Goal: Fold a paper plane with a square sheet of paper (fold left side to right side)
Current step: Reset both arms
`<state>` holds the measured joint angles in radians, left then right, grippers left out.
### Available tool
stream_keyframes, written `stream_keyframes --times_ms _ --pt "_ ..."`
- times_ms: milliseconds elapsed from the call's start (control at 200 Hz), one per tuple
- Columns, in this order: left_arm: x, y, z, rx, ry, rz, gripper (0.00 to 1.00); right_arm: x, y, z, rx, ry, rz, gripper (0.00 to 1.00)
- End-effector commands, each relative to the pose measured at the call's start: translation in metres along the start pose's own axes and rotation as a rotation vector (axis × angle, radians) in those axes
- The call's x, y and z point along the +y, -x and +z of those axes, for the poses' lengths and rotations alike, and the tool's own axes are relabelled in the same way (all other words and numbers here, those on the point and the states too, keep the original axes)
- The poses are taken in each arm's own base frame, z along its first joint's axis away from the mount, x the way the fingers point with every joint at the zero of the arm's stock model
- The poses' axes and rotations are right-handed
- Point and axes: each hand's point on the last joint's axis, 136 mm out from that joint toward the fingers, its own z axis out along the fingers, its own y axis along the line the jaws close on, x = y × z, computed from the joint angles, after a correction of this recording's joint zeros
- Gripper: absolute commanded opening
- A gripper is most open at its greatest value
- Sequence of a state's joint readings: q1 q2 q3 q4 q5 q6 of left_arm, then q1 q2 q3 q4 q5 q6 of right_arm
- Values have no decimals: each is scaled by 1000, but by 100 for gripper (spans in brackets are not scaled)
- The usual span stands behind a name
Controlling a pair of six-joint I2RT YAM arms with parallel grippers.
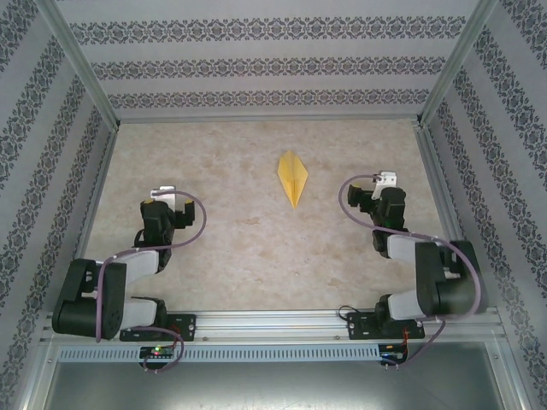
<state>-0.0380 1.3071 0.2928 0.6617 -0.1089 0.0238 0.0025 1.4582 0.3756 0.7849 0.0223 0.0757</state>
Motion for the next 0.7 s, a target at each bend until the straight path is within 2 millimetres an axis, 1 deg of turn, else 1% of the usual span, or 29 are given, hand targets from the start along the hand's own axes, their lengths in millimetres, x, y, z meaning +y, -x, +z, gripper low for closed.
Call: stream_keyframes --times_ms 0,85,160,190,340,405,445,510,540,574,644,694 --pt "-9 33 3 -103 -81 -1 100 9 13 7 -81 59 -35 98" --pt "-10 33 2 -114 -98 -3 100 3 11 6 -58 27 -25 98" --pt "-12 33 1 -117 -115 -5 100 4 14 6 -74 29 -23 98" --pt "-12 34 1 -120 -120 -8 100 3 12 6 -54 27 -27 98" --pt "-13 35 5 -120 -148 -45 100 3 13 6 -59 27 -28 98" --pt "-11 32 12 -151 -148 -74 100 3 13 6 -61 25 -28 98" --pt "-12 23 22 -138 -148 -74 100 4 13 6 -60 27 -31 98" --pt "-23 16 35 -87 -200 -51 100 4 12 6 -59 25 -31 98" --pt "-29 15 36 -60 -230 -34 100 4 13 6 -61 24 -32 98" --pt "-30 16 37 -62 -235 -32 100 4 13 6 -61 25 -32 98" --pt "-28 15 38 -52 -222 -40 100 4 12 6 -58 23 -31 98" --pt "-23 14 41 -35 -192 -53 100 4 13 7 -60 24 -31 98"
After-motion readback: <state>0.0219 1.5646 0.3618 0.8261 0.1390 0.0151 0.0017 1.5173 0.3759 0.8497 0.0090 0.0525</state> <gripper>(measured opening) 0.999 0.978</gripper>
